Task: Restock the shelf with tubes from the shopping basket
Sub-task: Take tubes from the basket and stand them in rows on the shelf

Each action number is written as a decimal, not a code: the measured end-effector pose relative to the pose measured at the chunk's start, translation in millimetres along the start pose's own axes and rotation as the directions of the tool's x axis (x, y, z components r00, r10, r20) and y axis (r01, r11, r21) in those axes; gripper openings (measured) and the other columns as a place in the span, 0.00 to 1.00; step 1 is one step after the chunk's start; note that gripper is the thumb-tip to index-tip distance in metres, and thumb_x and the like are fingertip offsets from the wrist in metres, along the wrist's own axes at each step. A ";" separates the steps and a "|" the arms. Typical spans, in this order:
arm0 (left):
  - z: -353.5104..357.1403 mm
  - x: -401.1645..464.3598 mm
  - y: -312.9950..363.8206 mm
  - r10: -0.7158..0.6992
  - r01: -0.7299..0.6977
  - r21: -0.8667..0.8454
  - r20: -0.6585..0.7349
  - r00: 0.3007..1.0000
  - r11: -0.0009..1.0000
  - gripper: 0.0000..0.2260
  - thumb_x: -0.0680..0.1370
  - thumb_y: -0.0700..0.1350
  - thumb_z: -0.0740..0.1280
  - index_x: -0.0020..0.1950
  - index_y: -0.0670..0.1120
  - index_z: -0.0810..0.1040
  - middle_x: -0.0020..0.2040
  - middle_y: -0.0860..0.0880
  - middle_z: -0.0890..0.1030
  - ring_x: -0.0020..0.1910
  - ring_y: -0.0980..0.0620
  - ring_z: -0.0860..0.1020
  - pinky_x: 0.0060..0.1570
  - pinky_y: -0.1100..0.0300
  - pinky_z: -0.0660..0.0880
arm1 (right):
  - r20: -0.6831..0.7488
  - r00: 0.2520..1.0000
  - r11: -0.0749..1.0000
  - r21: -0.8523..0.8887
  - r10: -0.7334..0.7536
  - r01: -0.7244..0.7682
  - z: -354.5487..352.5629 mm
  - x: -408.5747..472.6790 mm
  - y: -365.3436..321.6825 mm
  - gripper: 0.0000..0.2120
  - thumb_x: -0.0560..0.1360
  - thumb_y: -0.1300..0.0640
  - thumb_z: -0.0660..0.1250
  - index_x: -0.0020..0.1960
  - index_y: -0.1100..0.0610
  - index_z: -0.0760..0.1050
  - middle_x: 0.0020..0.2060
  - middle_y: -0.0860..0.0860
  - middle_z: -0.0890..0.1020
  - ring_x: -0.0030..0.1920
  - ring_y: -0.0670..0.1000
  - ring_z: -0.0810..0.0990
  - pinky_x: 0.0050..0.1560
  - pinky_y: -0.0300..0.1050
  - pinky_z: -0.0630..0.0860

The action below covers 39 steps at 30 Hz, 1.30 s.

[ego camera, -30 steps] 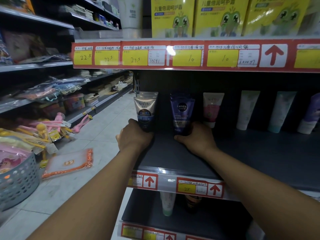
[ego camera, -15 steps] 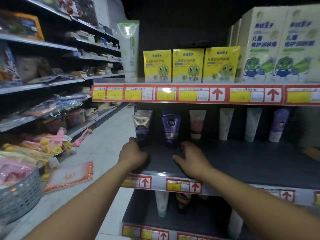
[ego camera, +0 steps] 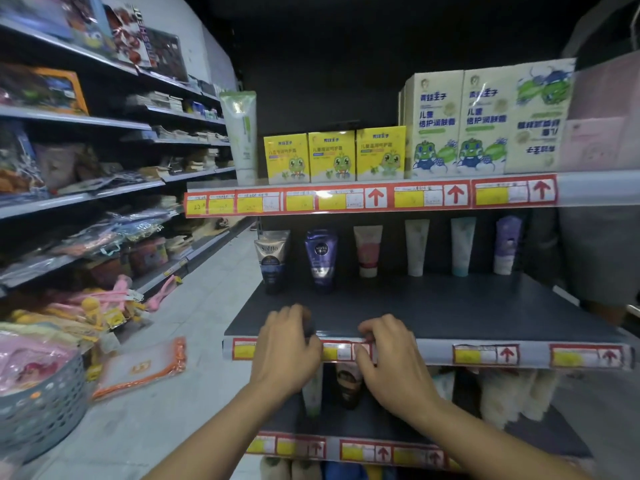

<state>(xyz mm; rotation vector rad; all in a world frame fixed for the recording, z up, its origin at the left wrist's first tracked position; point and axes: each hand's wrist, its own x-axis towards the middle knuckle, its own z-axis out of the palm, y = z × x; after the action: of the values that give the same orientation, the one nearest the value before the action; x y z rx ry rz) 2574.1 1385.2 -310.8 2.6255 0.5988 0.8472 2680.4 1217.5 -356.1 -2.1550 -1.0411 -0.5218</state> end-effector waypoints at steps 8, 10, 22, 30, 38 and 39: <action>40.8 -69.2 23.5 0.043 -0.031 -0.122 0.102 0.994 0.992 0.09 0.76 0.50 0.67 0.56 0.56 0.76 0.51 0.58 0.77 0.53 0.56 0.75 0.49 0.60 0.74 | 0.067 0.997 0.999 -0.042 0.035 -0.032 8.8 -65.0 11.0 0.10 0.76 0.45 0.63 0.53 0.49 0.76 0.45 0.44 0.76 0.48 0.49 0.77 0.51 0.50 0.75; 55.8 -85.4 23.7 0.052 -0.034 -0.123 0.145 0.988 0.992 0.10 0.75 0.50 0.67 0.57 0.55 0.77 0.52 0.57 0.78 0.54 0.55 0.77 0.49 0.60 0.74 | 0.109 0.993 0.998 -0.052 0.053 -0.048 12.9 -82.0 16.2 0.10 0.76 0.45 0.63 0.54 0.48 0.76 0.45 0.43 0.77 0.48 0.48 0.77 0.50 0.50 0.76; 136.8 -160.3 2.0 -0.083 0.124 -0.075 0.404 0.911 0.989 0.07 0.73 0.49 0.68 0.51 0.52 0.78 0.50 0.51 0.82 0.52 0.48 0.79 0.50 0.52 0.78 | 0.290 0.923 0.967 -0.078 0.254 -0.241 40.7 -186.6 71.2 0.04 0.76 0.55 0.70 0.50 0.52 0.78 0.41 0.47 0.78 0.44 0.50 0.78 0.45 0.46 0.75; 198.4 -213.0 -35.3 -0.224 0.269 0.026 0.632 0.742 0.963 0.07 0.75 0.46 0.69 0.52 0.51 0.80 0.49 0.51 0.84 0.51 0.47 0.82 0.47 0.56 0.78 | 0.608 0.638 0.879 -0.269 0.472 -0.394 76.0 -245.2 117.7 0.07 0.77 0.52 0.64 0.47 0.53 0.79 0.47 0.52 0.83 0.48 0.55 0.82 0.45 0.47 0.76; 249.0 -254.4 -71.4 -0.371 0.400 0.169 0.778 0.507 0.901 0.07 0.74 0.47 0.69 0.51 0.52 0.82 0.50 0.49 0.86 0.52 0.45 0.84 0.49 0.54 0.80 | 0.809 0.189 0.788 -0.443 0.557 -0.426 130.0 -301.1 157.8 0.12 0.78 0.54 0.66 0.46 0.61 0.84 0.46 0.59 0.86 0.50 0.58 0.86 0.47 0.46 0.80; 254.8 -258.6 -74.4 -0.387 0.410 0.186 0.783 0.487 0.893 0.06 0.75 0.48 0.69 0.51 0.52 0.82 0.50 0.49 0.86 0.51 0.45 0.84 0.48 0.54 0.80 | 0.819 0.130 0.777 -0.462 0.559 -0.427 136.5 -306.9 159.3 0.11 0.79 0.55 0.66 0.47 0.61 0.84 0.46 0.58 0.86 0.52 0.58 0.85 0.47 0.45 0.78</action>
<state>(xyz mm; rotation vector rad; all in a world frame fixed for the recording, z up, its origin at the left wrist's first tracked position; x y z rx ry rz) 2517.5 1283.0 -662.5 2.3092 0.8379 -0.5084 2631.7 1082.8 -699.2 -2.7080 -0.6421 1.2584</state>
